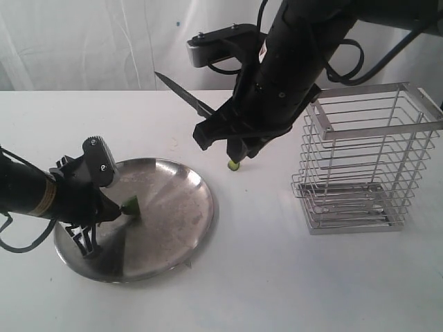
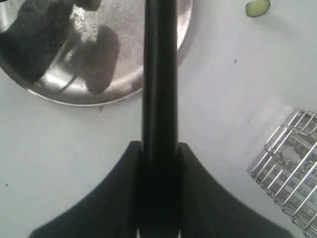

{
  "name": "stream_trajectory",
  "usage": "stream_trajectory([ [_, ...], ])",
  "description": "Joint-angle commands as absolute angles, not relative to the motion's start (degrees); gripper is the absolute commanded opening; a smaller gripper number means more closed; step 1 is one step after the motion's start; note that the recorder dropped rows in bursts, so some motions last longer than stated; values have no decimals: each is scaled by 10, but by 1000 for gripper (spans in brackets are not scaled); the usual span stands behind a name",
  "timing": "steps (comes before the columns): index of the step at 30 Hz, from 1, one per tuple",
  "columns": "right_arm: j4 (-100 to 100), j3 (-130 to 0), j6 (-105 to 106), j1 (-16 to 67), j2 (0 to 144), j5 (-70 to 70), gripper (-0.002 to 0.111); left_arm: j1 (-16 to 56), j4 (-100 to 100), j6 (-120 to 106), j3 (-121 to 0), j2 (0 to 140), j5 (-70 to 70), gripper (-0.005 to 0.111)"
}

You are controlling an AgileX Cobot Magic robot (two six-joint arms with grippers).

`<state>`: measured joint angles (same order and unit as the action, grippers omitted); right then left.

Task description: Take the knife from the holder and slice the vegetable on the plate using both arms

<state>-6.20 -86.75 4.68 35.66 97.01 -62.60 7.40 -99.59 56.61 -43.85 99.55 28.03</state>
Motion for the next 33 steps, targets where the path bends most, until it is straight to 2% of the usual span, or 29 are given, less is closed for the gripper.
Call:
stream_trajectory([
  [1, -72, -866, 54, 354, 964, -626, 0, 75, -950, 568, -440, 997, 238, 1],
  [17, -73, -866, 54, 354, 964, -626, 0, 75, -935, 585, -440, 997, 253, 1],
  [19, -73, -866, 54, 354, 964, -626, 0, 75, -936, 585, -440, 997, 254, 7],
  [24, -75, -866, 54, 354, 964, -626, 0, 75, -936, 585, -440, 997, 257, 37],
  [27, -76, -866, 54, 354, 964, -626, 0, 75, -936, 585, -440, 997, 259, 49],
  [33, -77, -866, 54, 354, 964, -627, 0, 75, -936, 592, -440, 993, 259, 58],
])
